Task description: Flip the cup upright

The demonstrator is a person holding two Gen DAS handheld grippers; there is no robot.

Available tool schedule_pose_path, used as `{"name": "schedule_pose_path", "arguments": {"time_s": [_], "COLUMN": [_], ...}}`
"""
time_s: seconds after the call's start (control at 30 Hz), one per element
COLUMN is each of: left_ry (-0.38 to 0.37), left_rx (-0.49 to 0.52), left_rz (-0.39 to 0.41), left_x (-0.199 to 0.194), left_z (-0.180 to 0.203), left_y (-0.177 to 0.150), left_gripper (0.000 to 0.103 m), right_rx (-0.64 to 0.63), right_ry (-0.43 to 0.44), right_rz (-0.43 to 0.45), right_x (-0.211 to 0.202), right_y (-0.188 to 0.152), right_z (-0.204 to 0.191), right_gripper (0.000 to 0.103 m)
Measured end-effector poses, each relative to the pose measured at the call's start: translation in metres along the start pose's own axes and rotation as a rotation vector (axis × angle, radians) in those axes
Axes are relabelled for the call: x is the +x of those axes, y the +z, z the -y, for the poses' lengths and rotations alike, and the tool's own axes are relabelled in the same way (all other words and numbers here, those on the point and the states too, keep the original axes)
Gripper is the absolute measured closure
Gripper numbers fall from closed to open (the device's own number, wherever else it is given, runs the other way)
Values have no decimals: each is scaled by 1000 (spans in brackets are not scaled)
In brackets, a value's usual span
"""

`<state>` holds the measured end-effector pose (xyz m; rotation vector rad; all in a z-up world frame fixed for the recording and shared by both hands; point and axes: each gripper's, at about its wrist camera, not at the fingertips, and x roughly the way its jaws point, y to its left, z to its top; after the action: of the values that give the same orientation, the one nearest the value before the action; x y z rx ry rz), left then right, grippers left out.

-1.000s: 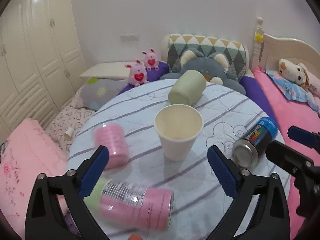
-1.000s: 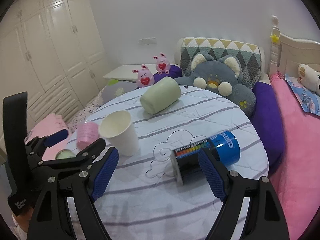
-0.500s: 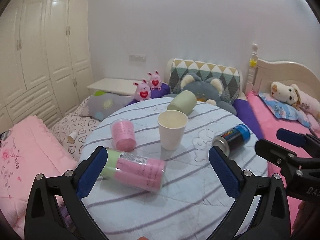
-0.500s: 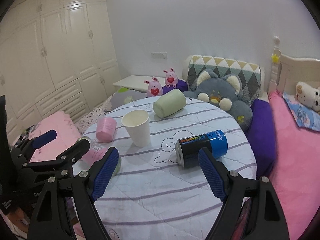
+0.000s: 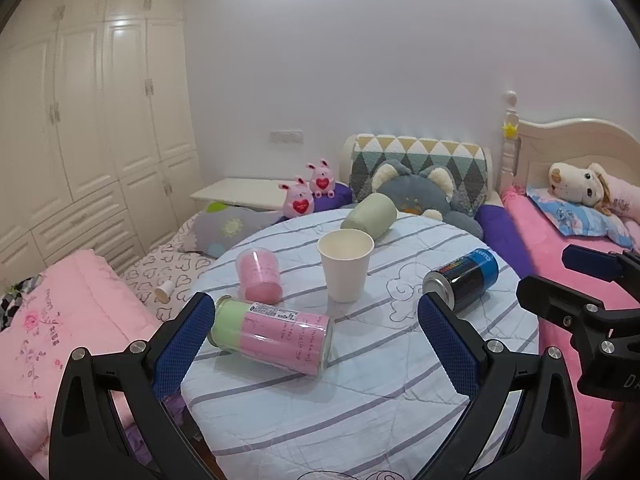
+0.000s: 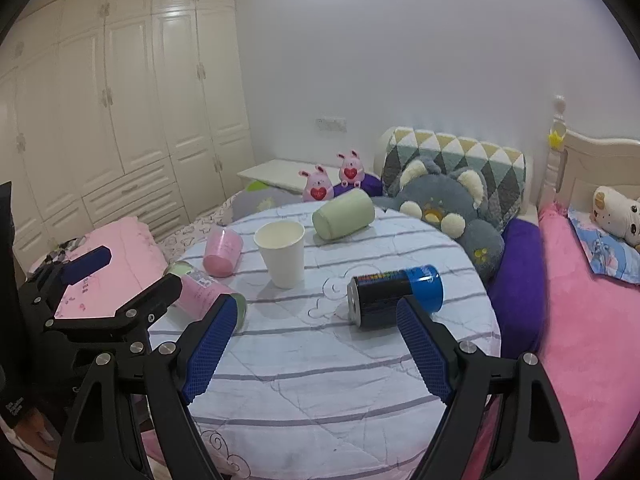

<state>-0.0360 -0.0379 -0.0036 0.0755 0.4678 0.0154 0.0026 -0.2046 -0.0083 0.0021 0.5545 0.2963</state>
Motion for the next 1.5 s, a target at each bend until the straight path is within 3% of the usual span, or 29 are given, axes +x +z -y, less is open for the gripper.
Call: {"name": "schedule_pose_path", "arguments": {"time_s": [1.5], "left_ry": [24], "left_rx": [6], "left_rz": [5], "left_x": [6], "left_z": [12], "left_y": [-2], "left_gripper": [0], "right_rx": [-10], "right_ry": [9], "right_rz": [-3], "right_x": [5], "right_y": [-2], "right_z": [7], "right_gripper": [20]}}
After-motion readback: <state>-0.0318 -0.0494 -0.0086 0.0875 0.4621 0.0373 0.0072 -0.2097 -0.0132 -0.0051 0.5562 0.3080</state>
